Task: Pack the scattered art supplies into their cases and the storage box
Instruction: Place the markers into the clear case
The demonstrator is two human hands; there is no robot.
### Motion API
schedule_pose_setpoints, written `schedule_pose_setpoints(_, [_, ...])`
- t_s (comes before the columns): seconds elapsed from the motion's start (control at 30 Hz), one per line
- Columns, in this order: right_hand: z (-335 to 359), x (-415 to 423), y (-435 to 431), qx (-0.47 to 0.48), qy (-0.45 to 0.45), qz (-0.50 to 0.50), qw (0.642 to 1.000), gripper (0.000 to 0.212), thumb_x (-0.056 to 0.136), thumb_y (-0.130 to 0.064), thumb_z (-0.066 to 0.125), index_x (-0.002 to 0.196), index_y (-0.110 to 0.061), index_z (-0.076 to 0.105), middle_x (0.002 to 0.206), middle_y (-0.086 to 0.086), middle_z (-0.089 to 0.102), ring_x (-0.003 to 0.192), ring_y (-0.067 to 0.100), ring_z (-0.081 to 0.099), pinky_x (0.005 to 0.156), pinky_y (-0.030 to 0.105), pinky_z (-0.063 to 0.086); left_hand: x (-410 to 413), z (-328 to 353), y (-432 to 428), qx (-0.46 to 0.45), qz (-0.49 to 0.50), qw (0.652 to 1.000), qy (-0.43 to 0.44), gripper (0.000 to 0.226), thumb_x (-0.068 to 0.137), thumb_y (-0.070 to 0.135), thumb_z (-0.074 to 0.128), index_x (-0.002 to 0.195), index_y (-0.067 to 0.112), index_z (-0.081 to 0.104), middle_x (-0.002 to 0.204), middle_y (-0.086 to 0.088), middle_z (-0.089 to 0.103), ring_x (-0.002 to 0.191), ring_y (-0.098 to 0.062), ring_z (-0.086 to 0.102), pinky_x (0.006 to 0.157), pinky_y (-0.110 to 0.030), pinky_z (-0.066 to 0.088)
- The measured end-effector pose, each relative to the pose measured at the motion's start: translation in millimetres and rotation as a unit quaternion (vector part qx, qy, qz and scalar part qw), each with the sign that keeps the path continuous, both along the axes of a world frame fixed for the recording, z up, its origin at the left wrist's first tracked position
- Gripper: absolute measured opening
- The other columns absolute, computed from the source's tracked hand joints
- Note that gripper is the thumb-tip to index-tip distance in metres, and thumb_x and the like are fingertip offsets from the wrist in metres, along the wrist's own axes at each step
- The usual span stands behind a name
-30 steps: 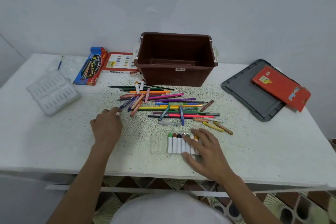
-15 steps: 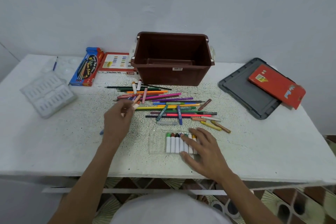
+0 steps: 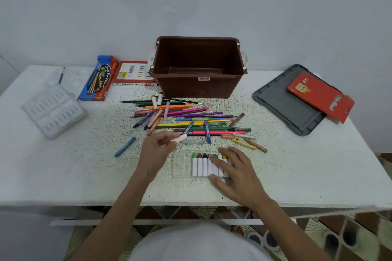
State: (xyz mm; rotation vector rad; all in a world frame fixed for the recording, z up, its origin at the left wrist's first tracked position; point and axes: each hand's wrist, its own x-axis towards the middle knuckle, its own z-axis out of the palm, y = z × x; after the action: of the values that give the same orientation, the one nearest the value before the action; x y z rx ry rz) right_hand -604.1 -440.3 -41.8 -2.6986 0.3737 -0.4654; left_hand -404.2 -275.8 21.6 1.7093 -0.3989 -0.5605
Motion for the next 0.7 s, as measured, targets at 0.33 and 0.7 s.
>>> schedule_pose_setpoints(0.33, [-1,-1,-1,-0.001,0.003,0.001,1.0,0.053,0.092,-0.057,0.056,0.139,-0.032,0.054,0.144,0.001,0.05,0.136,0.027,0.038,0.104,0.052,0.041,-6,3,-4,-0.053,0.016,0.998,0.023,0.024,0.078,0.006,0.078,0.1,0.008,0.07,0.102,0.0,0.073,0.09,-0.015,0.072,0.072,-0.018,0.054])
schedule_pose_setpoints(0.7, [-1,-1,-1,0.002,-0.003,0.003,1.0,0.053,0.092,-0.055,0.059,0.138,-0.032,0.055,0.144,0.001,0.051,0.136,0.028,0.039,0.103,0.053,0.041,-6,-7,-3,-0.045,0.023,0.997,0.061,0.02,0.077,0.011,0.08,0.097,0.014,0.077,0.101,0.0,0.075,0.096,-0.017,0.069,0.083,-0.033,0.052])
